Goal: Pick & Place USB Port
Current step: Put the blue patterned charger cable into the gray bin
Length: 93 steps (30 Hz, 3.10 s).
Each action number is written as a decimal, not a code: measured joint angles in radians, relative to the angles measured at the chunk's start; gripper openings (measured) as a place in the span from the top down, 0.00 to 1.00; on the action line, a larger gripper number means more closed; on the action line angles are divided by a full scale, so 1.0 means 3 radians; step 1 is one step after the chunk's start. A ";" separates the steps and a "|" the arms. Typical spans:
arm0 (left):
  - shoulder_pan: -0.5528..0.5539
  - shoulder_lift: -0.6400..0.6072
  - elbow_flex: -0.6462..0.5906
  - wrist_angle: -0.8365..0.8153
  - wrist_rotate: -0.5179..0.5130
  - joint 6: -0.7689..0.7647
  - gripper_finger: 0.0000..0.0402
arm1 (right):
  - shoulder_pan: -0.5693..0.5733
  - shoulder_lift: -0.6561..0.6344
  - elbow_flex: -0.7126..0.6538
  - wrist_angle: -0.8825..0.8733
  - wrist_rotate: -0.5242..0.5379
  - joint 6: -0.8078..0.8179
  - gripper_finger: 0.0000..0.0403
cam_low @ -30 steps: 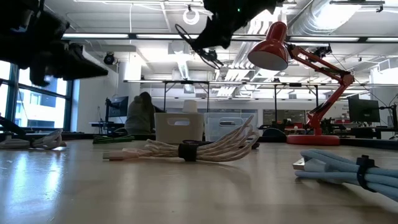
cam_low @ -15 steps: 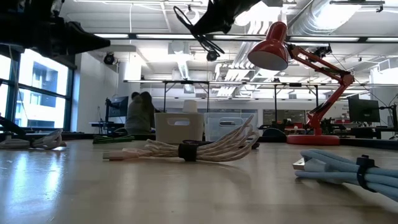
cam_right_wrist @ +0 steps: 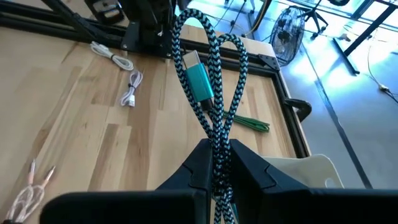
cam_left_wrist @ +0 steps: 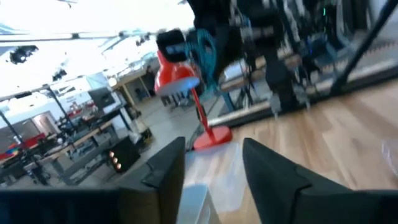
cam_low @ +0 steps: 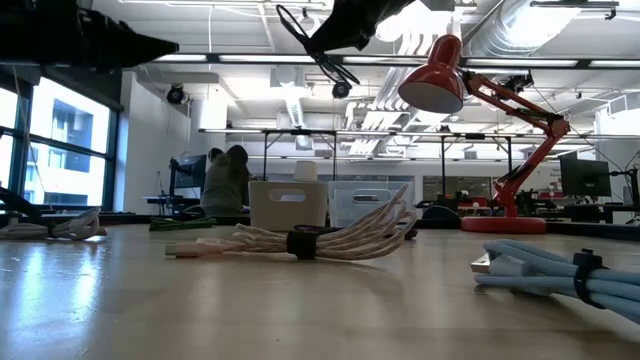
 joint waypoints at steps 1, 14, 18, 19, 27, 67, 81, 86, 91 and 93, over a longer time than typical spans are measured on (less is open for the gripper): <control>0.0000 0.0007 0.0001 0.0068 0.0035 -0.0016 0.58 | 0.0000 0.0000 0.0001 -0.0001 0.0000 0.0000 0.94; 0.0001 0.1318 0.0004 0.1678 0.0271 -0.0308 0.54 | 0.0034 0.0000 0.0000 0.0123 -0.0044 -0.0001 0.94; 0.0019 0.1802 0.0050 0.2211 0.0260 -0.0306 0.54 | 0.0079 0.0000 0.0000 0.0124 -0.0044 -0.0021 0.94; 0.0049 0.1901 0.0103 0.2253 0.0281 -0.0305 0.54 | 0.0094 0.0000 0.0000 0.0124 -0.0044 -0.0027 0.94; 0.0481 0.2566 0.0785 0.1876 0.1007 -0.0389 0.54 | 0.0177 0.0000 0.0000 0.0124 -0.0044 -0.0039 0.94; 0.0661 0.3099 0.1446 0.1232 0.1069 0.0283 0.99 | 0.0336 0.0000 -0.0004 0.0123 0.0775 -0.0103 0.59; 0.1801 0.2688 0.1446 0.0474 0.1019 0.0424 0.99 | 0.0670 -0.0267 -0.0001 -0.0500 0.1387 -0.0010 0.45; 0.2443 0.2863 0.1446 0.0457 0.1593 0.0024 0.99 | 0.0749 -0.0325 0.0000 -0.0663 0.1504 0.0135 0.46; 0.2647 0.3224 0.1446 0.0603 0.1992 -0.0158 0.99 | 0.0786 -0.0329 0.0000 -0.0706 0.1504 0.0178 0.48; 0.2637 0.3407 0.1445 0.0713 0.2074 -0.0166 0.99 | 0.0786 -0.0329 0.0000 -0.0702 0.1503 0.0197 0.48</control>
